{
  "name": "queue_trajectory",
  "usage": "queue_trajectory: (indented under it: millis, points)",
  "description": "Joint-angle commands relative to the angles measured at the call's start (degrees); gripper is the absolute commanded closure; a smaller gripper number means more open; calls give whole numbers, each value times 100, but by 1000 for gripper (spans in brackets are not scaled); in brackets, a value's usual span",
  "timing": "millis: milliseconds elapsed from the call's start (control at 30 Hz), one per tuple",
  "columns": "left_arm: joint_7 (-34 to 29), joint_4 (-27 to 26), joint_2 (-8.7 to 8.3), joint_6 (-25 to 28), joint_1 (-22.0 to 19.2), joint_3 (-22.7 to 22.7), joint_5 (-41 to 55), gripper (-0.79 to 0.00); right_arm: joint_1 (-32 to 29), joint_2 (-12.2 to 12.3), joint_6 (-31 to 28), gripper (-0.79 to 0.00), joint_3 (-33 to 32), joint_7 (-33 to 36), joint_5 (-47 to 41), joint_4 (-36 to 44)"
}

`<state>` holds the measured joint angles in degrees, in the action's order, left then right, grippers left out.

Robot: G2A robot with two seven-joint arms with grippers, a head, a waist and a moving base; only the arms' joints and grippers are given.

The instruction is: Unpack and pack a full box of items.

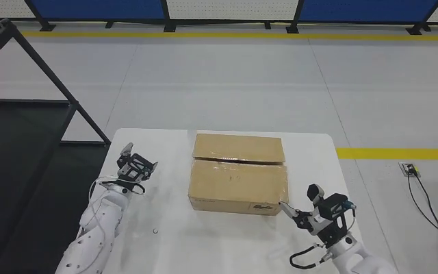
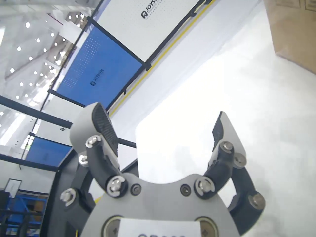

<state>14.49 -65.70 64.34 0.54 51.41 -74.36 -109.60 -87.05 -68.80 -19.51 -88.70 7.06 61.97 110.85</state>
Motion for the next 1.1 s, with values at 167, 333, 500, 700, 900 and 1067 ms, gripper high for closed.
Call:
queue_trajectory:
  millis: [167, 333, 500, 700, 900, 1067]
  points:
    - [303, 253, 51, -375, -156, 136, -42, -785, -232, 4, 226, -785, -72, 0, 49, 151]
    - [303, 253, 51, -375, -156, 136, -42, -785, -403, 5, 342, -785, -71, -6, 161, 293]
    - [194, 286, 55, -426, -209, 224, -372, -785, -391, 5, 424, -785, -20, 93, 249, 430]
    - [483, 1003, 157, -644, -722, 654, -968, -785, -349, 7, 492, -785, 6, 194, 309, 579]
    - [1037, 1866, 372, -1218, -1287, 1164, -1195, -785, -494, 7, 642, -785, -17, 165, 425, 772]
    - [1453, 2518, 598, -986, -1715, 1482, -772, -785, -658, 6, 761, -785, -75, 145, 460, 919]
